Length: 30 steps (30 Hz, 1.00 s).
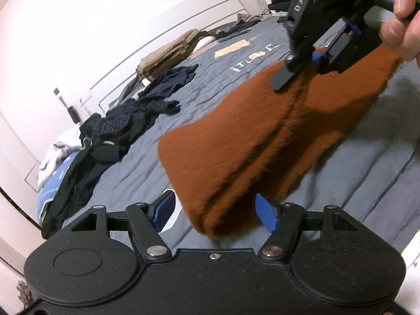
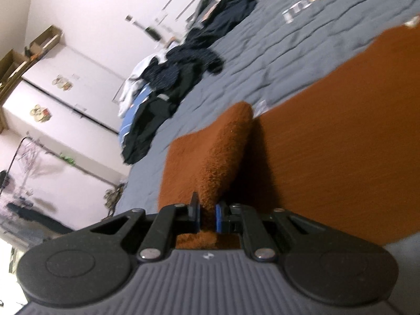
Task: Fold clothes
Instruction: 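Grasp the folded garment edge with the right tool and lift it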
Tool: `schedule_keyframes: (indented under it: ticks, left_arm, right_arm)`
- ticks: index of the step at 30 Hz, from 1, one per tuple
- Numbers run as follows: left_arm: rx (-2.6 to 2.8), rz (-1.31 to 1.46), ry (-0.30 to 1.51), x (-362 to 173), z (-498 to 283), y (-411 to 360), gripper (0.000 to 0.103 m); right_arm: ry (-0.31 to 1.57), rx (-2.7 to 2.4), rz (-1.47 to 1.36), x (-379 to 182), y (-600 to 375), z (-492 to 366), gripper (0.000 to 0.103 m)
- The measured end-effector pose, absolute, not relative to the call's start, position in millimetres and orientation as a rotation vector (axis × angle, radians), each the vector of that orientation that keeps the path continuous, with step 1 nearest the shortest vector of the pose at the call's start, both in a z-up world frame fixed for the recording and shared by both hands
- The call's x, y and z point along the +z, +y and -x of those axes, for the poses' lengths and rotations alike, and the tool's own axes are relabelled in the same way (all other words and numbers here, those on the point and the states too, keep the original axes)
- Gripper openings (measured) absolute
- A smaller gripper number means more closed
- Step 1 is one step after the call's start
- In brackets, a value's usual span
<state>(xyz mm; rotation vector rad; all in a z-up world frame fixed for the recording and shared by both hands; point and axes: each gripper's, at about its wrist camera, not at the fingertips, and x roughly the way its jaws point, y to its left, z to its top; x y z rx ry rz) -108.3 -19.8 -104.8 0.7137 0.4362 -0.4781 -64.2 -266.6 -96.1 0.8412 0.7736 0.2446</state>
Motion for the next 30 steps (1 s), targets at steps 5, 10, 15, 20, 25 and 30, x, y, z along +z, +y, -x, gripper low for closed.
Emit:
schedule_keyframes:
  ticks: [5, 10, 15, 20, 25, 30]
  left_arm:
    - [-0.500, -0.755, 0.411, -108.1, 111.0, -40.4, 0.067]
    - [-0.525, -0.803, 0.392, -113.6, 112.9, -62.1, 0.067]
    - [-0.552, -0.841, 0.383, -119.1, 112.8, -81.1, 0.067]
    - [-0.569, -0.865, 0.373, -122.5, 111.4, -96.6, 0.067]
    - [-0.587, -0.884, 0.361, -124.2, 114.3, -111.6, 0.067]
    - [-0.610, -0.900, 0.349, -126.7, 117.4, -126.2, 0.067]
  right_arm:
    - [0.760, 0.185, -0.845, -97.5, -294.0, 73.0, 0.010]
    - [0.755, 0.142, -0.861, -100.4, -320.8, 81.6, 0.010]
    - [0.742, 0.101, -0.878, -102.9, -347.6, 91.8, 0.010]
    - [0.720, 0.053, -0.898, -104.2, -375.7, 104.3, 0.010]
    - [0.689, 0.004, -0.922, -104.5, -405.1, 118.9, 0.010]
    - [0.659, -0.045, -0.945, -104.9, -434.4, 133.5, 0.010]
